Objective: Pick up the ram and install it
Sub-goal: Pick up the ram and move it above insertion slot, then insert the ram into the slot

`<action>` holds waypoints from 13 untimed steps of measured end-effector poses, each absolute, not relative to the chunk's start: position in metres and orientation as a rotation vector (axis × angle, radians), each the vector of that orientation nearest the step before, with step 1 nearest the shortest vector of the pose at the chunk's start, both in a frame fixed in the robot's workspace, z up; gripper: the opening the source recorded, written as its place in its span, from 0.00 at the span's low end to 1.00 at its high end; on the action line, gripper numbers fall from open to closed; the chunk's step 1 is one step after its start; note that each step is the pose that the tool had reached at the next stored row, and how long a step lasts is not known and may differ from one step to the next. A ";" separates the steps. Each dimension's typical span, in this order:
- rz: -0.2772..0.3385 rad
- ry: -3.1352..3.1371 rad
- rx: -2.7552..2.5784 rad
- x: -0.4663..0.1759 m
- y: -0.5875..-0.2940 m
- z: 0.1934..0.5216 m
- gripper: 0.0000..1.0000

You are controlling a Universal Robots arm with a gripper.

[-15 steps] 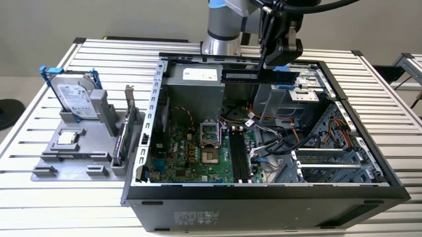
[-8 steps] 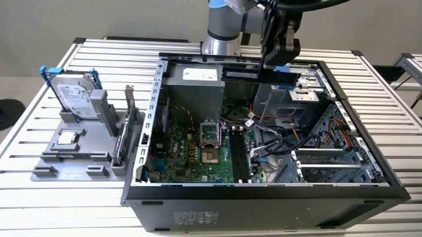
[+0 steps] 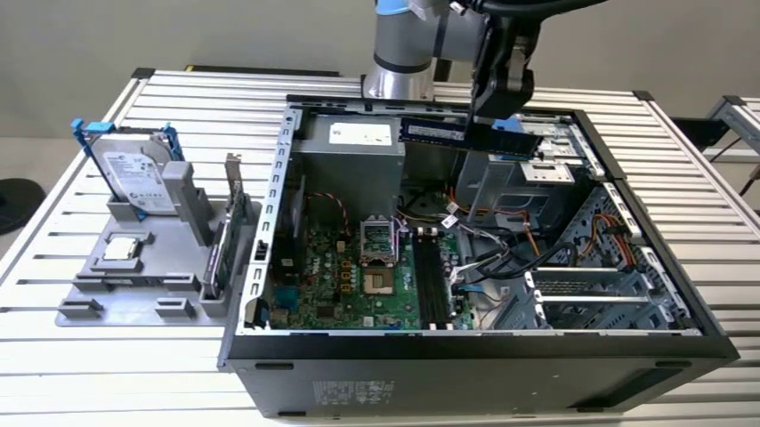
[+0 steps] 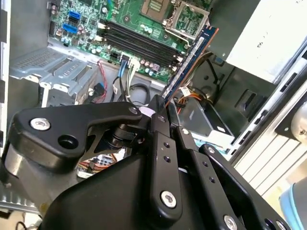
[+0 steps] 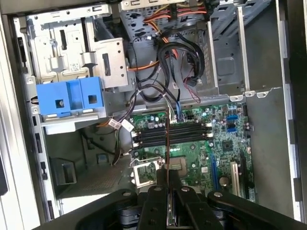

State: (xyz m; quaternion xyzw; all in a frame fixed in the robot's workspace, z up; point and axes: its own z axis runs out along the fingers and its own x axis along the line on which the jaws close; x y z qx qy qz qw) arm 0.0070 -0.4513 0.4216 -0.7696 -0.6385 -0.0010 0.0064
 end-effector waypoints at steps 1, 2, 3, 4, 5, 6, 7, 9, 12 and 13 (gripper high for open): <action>-0.003 -1.983 -2.420 0.007 -0.451 0.422 0.00; -0.003 -1.970 -2.431 0.007 -0.451 0.422 0.00; -0.003 -1.955 -2.443 0.007 -0.451 0.422 0.00; -0.004 -1.941 -2.454 0.007 -0.451 0.422 0.00; -0.004 -1.927 -2.465 0.007 -0.451 0.422 0.00; -0.004 -1.913 -2.476 0.007 -0.451 0.422 0.00; -0.004 -1.899 -2.487 0.007 -0.451 0.422 0.00; -0.004 -1.871 -2.508 0.007 -0.451 0.422 0.00; -0.004 -1.826 -2.541 0.007 -0.451 0.422 0.00; -0.005 -1.811 -2.552 0.007 -0.451 0.422 0.00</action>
